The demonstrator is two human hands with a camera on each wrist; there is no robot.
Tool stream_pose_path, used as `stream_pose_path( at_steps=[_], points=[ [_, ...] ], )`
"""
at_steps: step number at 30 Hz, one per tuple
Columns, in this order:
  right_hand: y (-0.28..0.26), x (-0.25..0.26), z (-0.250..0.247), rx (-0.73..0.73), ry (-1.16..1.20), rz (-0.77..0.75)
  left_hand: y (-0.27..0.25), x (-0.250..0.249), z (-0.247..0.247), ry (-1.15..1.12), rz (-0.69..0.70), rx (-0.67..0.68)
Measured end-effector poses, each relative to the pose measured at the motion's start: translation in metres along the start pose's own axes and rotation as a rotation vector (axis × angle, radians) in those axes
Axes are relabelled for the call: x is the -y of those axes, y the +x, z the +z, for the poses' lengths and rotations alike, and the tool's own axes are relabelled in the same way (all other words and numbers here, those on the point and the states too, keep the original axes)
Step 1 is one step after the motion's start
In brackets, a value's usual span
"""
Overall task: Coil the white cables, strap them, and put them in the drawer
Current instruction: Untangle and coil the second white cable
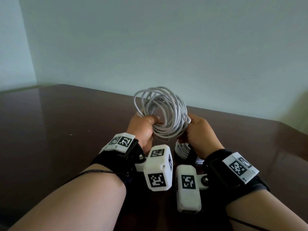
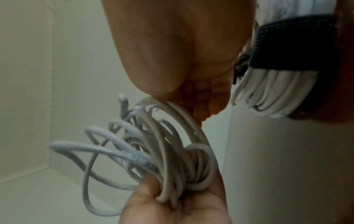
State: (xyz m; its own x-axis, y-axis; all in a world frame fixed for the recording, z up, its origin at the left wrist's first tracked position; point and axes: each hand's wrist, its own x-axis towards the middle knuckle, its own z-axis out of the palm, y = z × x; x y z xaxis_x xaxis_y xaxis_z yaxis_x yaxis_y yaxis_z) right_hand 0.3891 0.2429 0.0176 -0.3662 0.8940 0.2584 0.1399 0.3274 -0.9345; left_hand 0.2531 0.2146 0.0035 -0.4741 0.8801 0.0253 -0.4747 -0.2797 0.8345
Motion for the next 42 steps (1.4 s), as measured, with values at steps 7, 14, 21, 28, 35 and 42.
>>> stream_pose_path(
  at_steps=[7, 14, 21, 28, 35, 42],
  points=[
    [0.001, -0.002, -0.001, 0.062, 0.093, -0.004, 0.011, 0.006, -0.011, 0.448, 0.153, -0.075],
    [0.001, -0.005, 0.002, 0.131, 0.048, -0.136, 0.01, 0.005, -0.006, 0.591, 0.274, -0.114],
    [0.004, -0.002, -0.003, 0.042, 0.12, -0.121, 0.005, 0.003, -0.003, 0.722, 0.252, 0.124],
    [0.006, -0.002, -0.008, 0.032, 0.042, -0.027, -0.012, -0.007, -0.002, 0.507, 0.288, 0.346],
    [0.009, -0.003, -0.002, -0.09, 0.061, -0.005, -0.018, -0.004, 0.001, 0.241, 0.121, 0.369],
    [0.014, -0.005, 0.0, -0.156, 0.107, 0.001, -0.016, -0.003, 0.001, 0.19, -0.071, 0.324]
  ],
)
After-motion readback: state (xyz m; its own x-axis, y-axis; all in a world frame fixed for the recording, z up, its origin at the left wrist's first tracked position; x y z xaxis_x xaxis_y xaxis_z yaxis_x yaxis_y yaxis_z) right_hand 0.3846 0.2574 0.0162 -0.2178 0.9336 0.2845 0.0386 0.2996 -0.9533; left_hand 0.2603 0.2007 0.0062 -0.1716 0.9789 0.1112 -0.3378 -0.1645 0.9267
